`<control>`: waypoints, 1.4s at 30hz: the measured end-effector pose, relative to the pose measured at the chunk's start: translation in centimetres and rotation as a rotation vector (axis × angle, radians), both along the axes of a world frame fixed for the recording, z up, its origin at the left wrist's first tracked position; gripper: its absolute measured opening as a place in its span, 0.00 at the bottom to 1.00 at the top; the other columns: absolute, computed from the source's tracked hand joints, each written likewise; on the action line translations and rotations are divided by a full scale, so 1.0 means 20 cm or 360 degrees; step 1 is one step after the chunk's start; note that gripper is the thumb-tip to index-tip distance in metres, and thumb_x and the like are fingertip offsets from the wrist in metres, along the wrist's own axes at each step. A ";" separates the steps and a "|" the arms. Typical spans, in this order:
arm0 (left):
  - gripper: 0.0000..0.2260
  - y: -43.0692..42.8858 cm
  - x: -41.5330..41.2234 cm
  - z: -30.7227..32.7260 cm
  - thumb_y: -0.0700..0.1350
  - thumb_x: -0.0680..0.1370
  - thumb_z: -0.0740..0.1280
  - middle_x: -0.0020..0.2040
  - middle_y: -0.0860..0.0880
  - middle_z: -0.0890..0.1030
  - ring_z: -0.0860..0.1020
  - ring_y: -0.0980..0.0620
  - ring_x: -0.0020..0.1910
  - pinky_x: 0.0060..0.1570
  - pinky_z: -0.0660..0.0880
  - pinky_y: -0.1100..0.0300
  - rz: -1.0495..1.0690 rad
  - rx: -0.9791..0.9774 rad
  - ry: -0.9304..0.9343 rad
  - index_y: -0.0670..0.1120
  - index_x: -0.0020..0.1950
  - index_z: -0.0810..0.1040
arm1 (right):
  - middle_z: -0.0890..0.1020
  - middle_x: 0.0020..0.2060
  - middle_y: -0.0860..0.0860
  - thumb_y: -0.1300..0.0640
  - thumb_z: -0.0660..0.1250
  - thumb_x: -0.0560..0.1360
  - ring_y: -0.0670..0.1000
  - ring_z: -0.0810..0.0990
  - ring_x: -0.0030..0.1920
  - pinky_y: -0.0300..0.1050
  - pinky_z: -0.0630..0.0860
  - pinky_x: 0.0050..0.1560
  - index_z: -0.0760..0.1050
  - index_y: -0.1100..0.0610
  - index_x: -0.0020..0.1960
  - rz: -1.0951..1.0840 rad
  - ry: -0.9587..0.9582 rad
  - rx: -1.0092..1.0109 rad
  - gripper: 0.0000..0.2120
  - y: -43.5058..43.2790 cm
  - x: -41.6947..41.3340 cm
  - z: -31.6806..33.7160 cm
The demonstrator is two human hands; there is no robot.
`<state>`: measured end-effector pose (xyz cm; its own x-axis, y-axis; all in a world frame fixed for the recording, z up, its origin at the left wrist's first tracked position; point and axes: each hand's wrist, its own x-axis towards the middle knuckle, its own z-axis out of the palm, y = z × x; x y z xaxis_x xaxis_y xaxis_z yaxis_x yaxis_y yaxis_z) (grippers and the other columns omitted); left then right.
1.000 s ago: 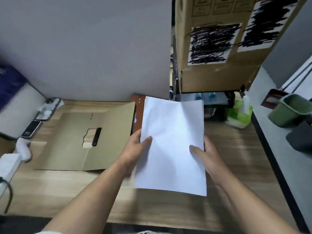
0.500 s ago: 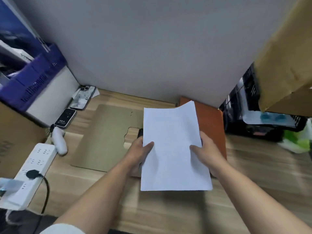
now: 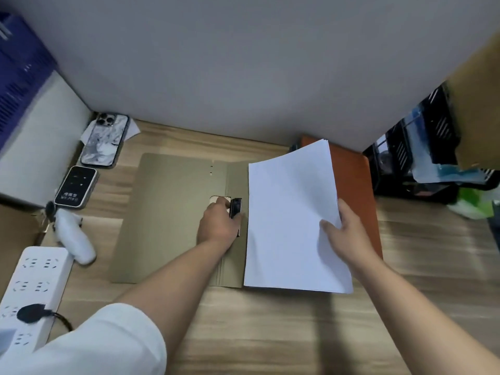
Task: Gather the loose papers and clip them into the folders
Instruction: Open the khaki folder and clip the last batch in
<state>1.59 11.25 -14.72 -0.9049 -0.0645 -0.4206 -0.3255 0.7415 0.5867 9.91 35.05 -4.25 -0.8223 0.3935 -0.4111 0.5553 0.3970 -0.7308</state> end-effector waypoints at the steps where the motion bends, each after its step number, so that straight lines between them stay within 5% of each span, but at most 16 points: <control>1: 0.13 0.00 0.00 0.01 0.53 0.78 0.70 0.51 0.45 0.82 0.81 0.42 0.49 0.43 0.74 0.54 -0.0056 -0.0070 0.0039 0.46 0.57 0.78 | 0.83 0.55 0.37 0.65 0.61 0.80 0.42 0.82 0.56 0.42 0.77 0.54 0.75 0.43 0.65 0.0001 0.0006 -0.0014 0.21 -0.01 -0.01 0.00; 6: 0.08 -0.01 -0.02 0.06 0.43 0.79 0.61 0.49 0.43 0.82 0.80 0.39 0.46 0.41 0.72 0.55 -0.0271 -0.0192 0.0050 0.43 0.49 0.80 | 0.82 0.59 0.39 0.64 0.62 0.80 0.46 0.82 0.59 0.50 0.79 0.61 0.72 0.42 0.69 -0.0032 -0.0039 -0.0118 0.23 -0.06 -0.06 -0.02; 10: 0.13 -0.05 -0.05 0.06 0.39 0.79 0.59 0.42 0.43 0.80 0.75 0.41 0.38 0.38 0.69 0.58 -0.0139 0.0005 -0.0134 0.48 0.35 0.74 | 0.81 0.62 0.39 0.65 0.62 0.81 0.45 0.80 0.63 0.48 0.75 0.65 0.71 0.43 0.71 0.0043 -0.0058 -0.0113 0.24 -0.08 -0.07 -0.03; 14: 0.13 -0.08 -0.06 0.04 0.39 0.79 0.60 0.38 0.47 0.81 0.76 0.46 0.32 0.35 0.71 0.62 -0.0038 0.0165 -0.0187 0.45 0.42 0.82 | 0.80 0.56 0.35 0.66 0.61 0.80 0.44 0.79 0.59 0.38 0.73 0.55 0.72 0.45 0.69 0.0067 -0.0052 -0.0075 0.22 -0.13 -0.09 -0.03; 22: 0.15 -0.07 -0.05 0.06 0.40 0.79 0.60 0.33 0.51 0.73 0.69 0.49 0.31 0.32 0.64 0.63 -0.0026 0.0171 -0.0210 0.49 0.33 0.74 | 0.79 0.54 0.44 0.65 0.59 0.79 0.51 0.78 0.55 0.41 0.71 0.53 0.71 0.51 0.69 0.0081 -0.0122 0.0136 0.20 -0.21 -0.12 -0.05; 26: 0.10 -0.05 -0.04 0.05 0.44 0.79 0.63 0.40 0.47 0.84 0.82 0.43 0.40 0.41 0.78 0.56 -0.0045 0.0095 -0.0174 0.46 0.40 0.81 | 0.79 0.55 0.45 0.64 0.58 0.79 0.52 0.78 0.54 0.41 0.73 0.48 0.69 0.51 0.70 0.0113 -0.0175 0.0168 0.21 -0.22 -0.11 -0.04; 30: 0.06 -0.02 -0.03 0.04 0.48 0.79 0.68 0.47 0.48 0.85 0.84 0.45 0.45 0.46 0.81 0.55 -0.0067 -0.0008 -0.0097 0.47 0.50 0.82 | 0.80 0.53 0.51 0.62 0.58 0.79 0.53 0.80 0.46 0.38 0.71 0.34 0.66 0.53 0.70 0.0185 -0.0236 0.0261 0.20 -0.20 -0.12 -0.06; 36: 0.19 -0.12 0.00 0.02 0.47 0.76 0.75 0.57 0.45 0.80 0.81 0.46 0.55 0.58 0.77 0.55 0.0082 0.0285 -0.0040 0.44 0.65 0.79 | 0.70 0.65 0.57 0.59 0.66 0.76 0.59 0.68 0.66 0.52 0.68 0.63 0.66 0.58 0.72 0.0095 -0.0042 0.0759 0.25 -0.27 -0.10 -0.08; 39: 0.20 -0.38 0.06 0.02 0.46 0.76 0.74 0.63 0.42 0.75 0.76 0.41 0.64 0.66 0.73 0.51 0.0290 -0.0022 0.0144 0.46 0.67 0.78 | 0.69 0.67 0.58 0.56 0.69 0.74 0.61 0.68 0.67 0.56 0.69 0.62 0.65 0.57 0.74 -0.0028 -0.0037 0.0903 0.30 -0.25 -0.03 -0.07; 42: 0.27 -0.67 0.14 0.05 0.49 0.76 0.72 0.72 0.39 0.70 0.67 0.37 0.73 0.71 0.66 0.45 0.0598 -0.0355 -0.0021 0.49 0.74 0.72 | 0.68 0.69 0.60 0.50 0.68 0.77 0.64 0.69 0.68 0.57 0.72 0.60 0.62 0.60 0.75 -0.0059 -0.0272 0.0819 0.32 -0.22 0.02 -0.08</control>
